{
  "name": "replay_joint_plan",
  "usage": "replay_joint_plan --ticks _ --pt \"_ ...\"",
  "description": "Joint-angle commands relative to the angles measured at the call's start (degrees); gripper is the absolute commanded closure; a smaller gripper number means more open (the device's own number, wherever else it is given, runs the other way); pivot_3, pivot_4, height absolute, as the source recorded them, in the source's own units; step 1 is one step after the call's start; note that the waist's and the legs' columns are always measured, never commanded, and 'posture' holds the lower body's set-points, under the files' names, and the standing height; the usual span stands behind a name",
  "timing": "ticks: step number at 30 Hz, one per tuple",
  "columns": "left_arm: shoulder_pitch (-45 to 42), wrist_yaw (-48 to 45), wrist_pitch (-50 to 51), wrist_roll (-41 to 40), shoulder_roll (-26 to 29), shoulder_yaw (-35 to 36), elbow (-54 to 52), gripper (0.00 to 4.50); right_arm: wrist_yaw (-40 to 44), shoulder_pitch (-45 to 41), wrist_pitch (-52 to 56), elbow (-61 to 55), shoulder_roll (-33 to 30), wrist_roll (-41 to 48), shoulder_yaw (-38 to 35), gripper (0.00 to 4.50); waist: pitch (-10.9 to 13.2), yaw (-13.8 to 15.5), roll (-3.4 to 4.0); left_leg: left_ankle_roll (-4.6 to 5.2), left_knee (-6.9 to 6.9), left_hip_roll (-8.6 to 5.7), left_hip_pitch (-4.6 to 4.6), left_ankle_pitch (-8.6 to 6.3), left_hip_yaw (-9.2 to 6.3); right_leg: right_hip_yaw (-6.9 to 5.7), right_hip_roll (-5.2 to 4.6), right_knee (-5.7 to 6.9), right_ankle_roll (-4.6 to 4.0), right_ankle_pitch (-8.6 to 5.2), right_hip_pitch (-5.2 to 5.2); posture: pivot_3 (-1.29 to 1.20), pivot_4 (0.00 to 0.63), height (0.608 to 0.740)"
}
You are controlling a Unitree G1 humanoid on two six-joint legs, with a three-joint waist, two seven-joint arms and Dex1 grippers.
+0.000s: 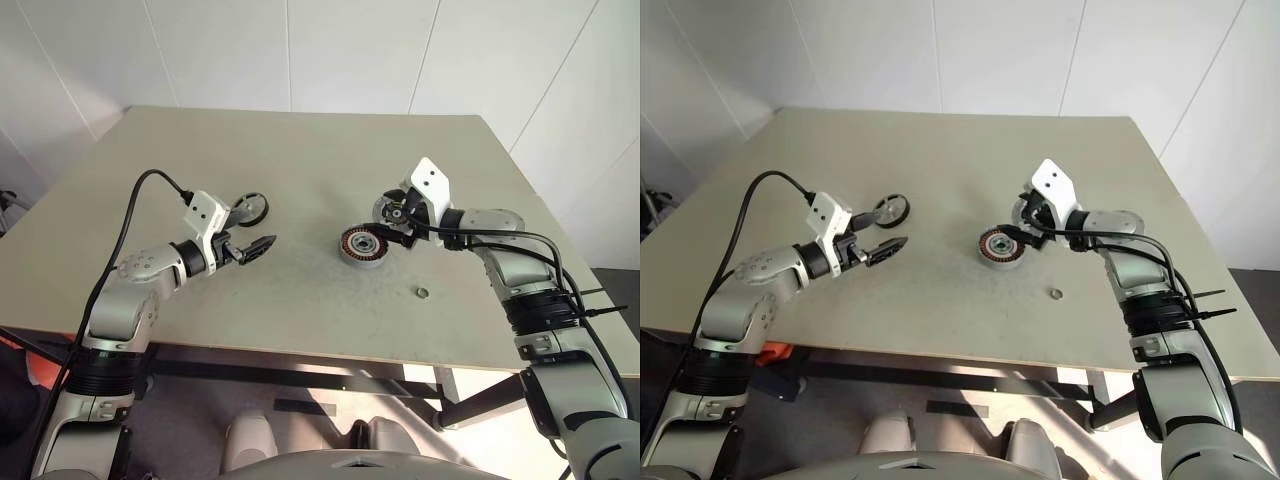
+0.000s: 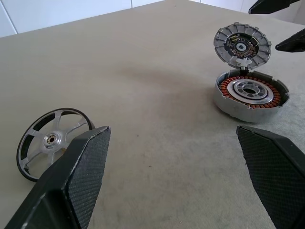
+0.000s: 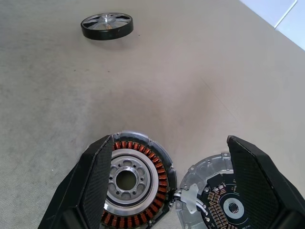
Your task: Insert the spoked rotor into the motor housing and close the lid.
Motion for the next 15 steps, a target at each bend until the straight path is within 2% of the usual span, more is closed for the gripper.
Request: replay_joint_plan --ticks 1,12,15 --pt "-1.48 0.11 -1.02 -0.10 0.12 0.93 -0.83 0.02 0.01 -1.92 -0.05 -0.49 -0.30 0.15 -1.13 0.18 0.00 0.00 0.00 0.00 0.00 0.00 0.00 0.00 0.00 0.00 0.00 0.00 0.00 0.00 0.00 0.00 0.000 0.740" --pt "-1.25 0.20 -0.99 -0.07 -0.16 0.71 -0.91 0.02 2.08 -0.10 -0.98 -1.86 -1.58 -1.48 0.65 0.18 0.00 0.02 0.00 0.00 0.00 0.00 0.00 0.00 0.00 0.00 0.00 0.00 0.00 0.00 0.00 0.00 0.000 0.740" --pt "-1.33 0.20 -1.07 0.01 -0.22 0.65 -0.81 0.02 1.83 0.52 -2.35 -2.23 -2.79 -4.53 2.59 0.18 0.00 0.02 0.00 0.00 0.00 0.00 0.00 0.00 0.00 0.00 0.00 0.00 0.00 0.00 0.00 0.00 0.000 0.740"
